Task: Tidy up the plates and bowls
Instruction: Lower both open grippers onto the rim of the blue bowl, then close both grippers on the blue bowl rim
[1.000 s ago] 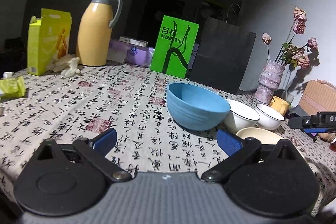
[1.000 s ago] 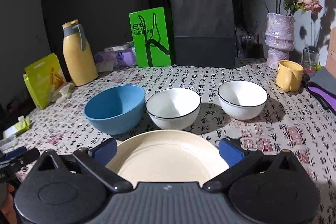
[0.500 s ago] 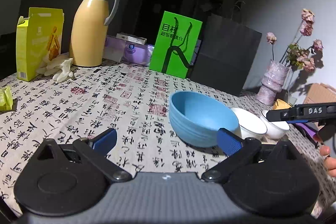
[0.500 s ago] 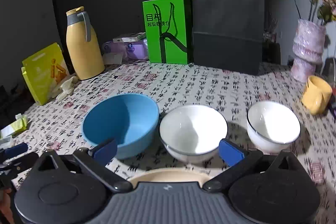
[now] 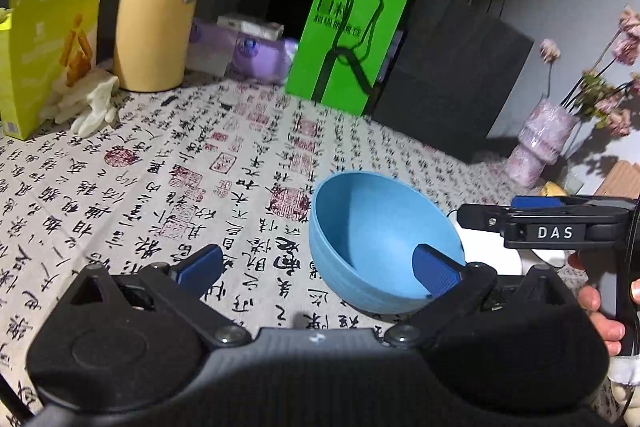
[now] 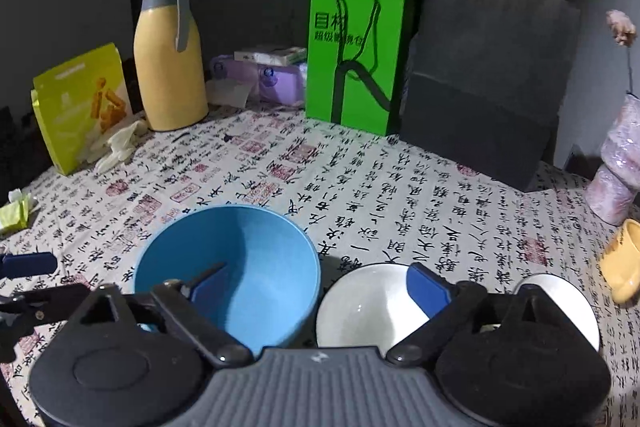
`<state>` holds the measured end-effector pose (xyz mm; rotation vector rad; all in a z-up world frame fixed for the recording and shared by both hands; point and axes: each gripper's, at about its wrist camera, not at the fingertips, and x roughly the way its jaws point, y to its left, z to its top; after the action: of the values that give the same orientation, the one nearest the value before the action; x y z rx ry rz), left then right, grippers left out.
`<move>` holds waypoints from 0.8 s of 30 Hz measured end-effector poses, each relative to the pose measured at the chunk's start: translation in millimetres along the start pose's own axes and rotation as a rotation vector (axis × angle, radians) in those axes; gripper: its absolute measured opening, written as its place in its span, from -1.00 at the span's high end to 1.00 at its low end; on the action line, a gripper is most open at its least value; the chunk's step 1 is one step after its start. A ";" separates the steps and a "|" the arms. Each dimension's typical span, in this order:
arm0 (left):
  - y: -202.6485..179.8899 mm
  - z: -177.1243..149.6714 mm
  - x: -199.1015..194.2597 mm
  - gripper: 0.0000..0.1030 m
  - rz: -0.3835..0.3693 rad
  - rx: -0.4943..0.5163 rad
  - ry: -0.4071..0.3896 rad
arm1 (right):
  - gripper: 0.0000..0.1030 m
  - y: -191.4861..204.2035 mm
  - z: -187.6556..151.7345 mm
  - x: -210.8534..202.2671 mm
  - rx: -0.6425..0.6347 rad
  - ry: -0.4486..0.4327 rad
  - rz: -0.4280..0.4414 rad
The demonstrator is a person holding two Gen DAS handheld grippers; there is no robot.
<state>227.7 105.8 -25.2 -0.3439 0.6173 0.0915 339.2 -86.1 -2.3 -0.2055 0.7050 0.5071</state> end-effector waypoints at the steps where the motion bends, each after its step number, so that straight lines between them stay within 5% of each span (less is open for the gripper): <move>1: -0.4 3.6 5.1 -0.98 0.006 -0.006 0.014 | -0.68 0.5 2.2 4.8 -0.006 0.011 0.007; 8: 2.3 18.5 30.4 -0.79 0.024 -0.065 0.089 | -0.19 4.5 14.2 28.2 -0.043 0.066 0.033; 24: 3.6 27.1 54.1 -0.41 0.043 -0.169 0.211 | 0.27 -1.5 27.2 62.8 -0.043 0.174 0.060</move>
<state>286.0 117.5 -37.1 -0.5085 0.8283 0.1507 396.0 -54.4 -23.7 -0.2714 0.8729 0.5669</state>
